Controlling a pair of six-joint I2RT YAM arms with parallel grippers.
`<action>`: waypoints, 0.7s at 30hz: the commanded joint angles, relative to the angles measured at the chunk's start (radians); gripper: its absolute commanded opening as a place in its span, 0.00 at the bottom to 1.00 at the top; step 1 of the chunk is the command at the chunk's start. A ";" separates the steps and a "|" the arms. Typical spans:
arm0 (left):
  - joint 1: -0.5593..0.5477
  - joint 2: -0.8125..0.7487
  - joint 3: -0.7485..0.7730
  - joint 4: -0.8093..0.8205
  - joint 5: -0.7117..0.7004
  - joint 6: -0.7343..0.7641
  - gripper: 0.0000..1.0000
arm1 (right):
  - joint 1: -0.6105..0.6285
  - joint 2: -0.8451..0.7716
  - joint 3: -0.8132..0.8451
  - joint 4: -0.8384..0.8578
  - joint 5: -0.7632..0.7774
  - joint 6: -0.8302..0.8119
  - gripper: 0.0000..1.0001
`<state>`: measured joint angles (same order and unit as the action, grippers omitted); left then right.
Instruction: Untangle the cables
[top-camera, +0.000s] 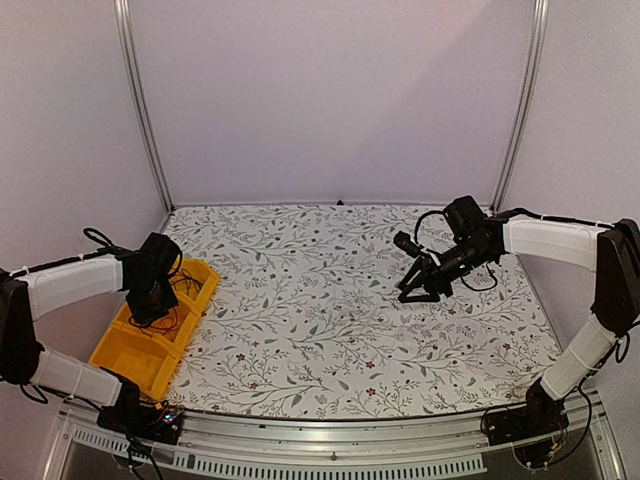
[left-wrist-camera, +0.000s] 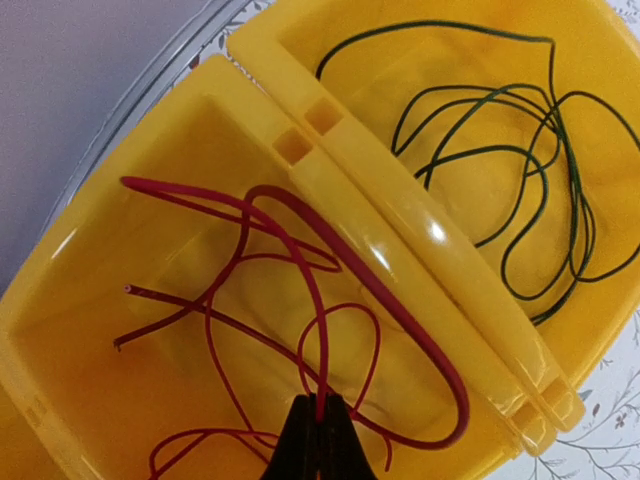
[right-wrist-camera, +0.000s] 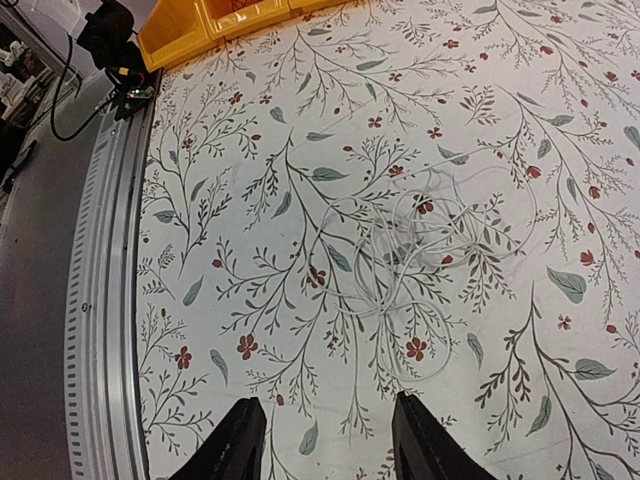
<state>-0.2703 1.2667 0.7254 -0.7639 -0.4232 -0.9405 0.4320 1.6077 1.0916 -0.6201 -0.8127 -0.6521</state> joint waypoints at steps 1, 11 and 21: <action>0.013 0.037 -0.027 0.090 0.000 0.048 0.00 | 0.004 0.010 -0.011 0.005 0.007 -0.014 0.48; 0.009 -0.130 0.040 0.029 0.020 0.093 0.26 | 0.004 0.027 -0.005 0.002 0.006 -0.011 0.48; -0.034 -0.262 0.187 -0.267 -0.007 0.015 0.40 | 0.004 0.045 0.001 -0.008 -0.004 -0.025 0.48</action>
<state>-0.2794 1.0458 0.8650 -0.8692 -0.4126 -0.8776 0.4320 1.6398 1.0916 -0.6209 -0.8089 -0.6563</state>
